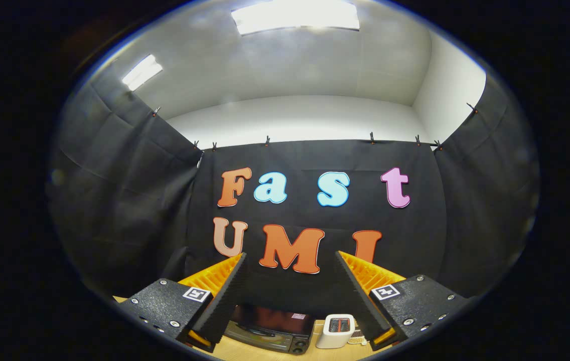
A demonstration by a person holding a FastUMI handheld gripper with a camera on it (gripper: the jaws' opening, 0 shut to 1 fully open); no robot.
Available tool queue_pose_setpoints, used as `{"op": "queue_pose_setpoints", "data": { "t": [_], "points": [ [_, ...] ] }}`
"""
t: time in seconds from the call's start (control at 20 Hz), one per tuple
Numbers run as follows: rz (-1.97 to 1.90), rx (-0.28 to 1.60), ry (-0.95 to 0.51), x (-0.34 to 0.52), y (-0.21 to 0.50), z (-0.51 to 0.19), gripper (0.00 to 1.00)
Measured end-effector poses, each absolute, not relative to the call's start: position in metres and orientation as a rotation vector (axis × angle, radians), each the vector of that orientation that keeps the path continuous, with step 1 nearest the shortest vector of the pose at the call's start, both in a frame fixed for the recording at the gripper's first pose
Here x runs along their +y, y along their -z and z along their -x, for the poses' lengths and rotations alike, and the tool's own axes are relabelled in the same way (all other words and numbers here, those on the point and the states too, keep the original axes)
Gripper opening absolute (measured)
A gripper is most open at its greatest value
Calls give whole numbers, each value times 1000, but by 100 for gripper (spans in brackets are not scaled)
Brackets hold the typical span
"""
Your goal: Open the toaster oven, put the food inside, and close the toaster oven door.
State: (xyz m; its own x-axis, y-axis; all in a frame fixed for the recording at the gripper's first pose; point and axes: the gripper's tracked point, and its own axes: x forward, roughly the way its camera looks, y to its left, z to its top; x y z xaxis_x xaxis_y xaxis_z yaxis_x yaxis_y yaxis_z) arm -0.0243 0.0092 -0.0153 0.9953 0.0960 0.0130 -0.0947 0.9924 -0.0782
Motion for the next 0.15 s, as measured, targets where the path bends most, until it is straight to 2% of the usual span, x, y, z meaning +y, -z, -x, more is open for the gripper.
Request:
{"op": "queue_pose_setpoints", "data": {
  "t": [0.15],
  "points": [
    [81,-46,-78,-2,12,26,100]
  ]
}}
